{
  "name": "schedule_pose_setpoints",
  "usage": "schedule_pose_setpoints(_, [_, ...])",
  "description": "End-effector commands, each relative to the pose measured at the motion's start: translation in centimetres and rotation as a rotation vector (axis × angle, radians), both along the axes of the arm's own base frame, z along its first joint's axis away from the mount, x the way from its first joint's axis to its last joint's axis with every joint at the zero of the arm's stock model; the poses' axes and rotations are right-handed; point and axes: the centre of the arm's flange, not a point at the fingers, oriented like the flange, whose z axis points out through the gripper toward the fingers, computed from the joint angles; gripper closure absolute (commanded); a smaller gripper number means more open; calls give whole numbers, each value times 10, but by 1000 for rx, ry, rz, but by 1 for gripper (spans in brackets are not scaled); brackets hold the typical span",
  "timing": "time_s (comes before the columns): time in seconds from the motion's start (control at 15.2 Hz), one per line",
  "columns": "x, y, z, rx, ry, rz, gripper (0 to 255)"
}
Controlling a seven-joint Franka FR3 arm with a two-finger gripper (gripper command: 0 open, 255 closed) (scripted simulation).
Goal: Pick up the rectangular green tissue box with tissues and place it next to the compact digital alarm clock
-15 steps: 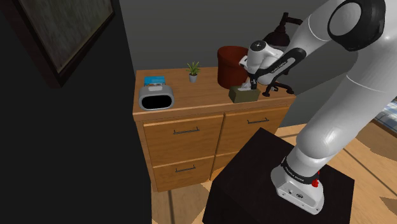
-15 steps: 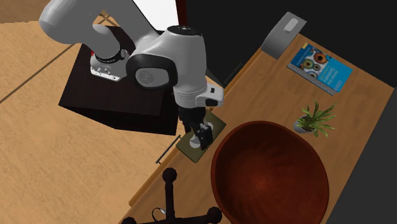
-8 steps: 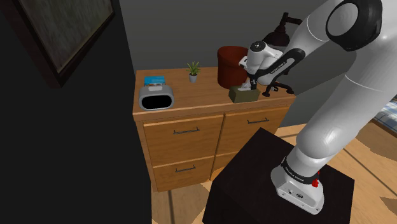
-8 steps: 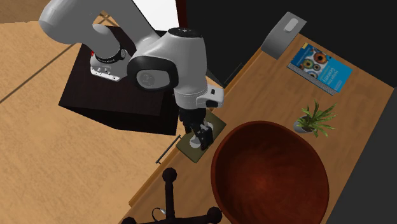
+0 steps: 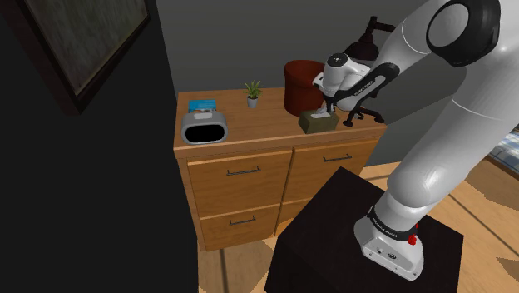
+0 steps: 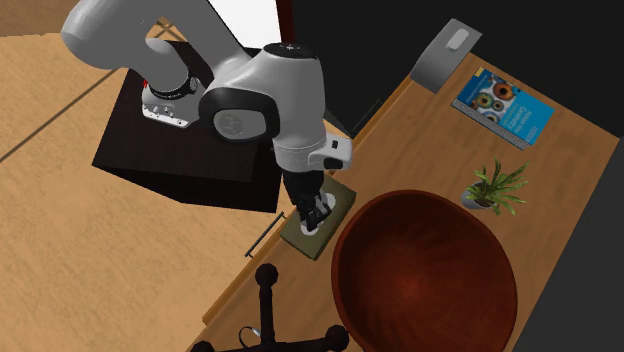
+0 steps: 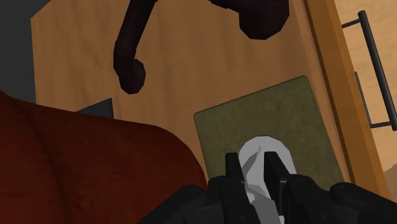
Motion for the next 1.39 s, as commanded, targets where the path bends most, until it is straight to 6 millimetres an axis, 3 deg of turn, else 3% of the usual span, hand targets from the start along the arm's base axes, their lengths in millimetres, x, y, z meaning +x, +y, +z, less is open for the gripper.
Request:
schedule_pose_setpoints(0.0, [0,2,-2,3,3,2,255])
schedule_pose_setpoints(1.32, [0,2,98,3,3,2,255])
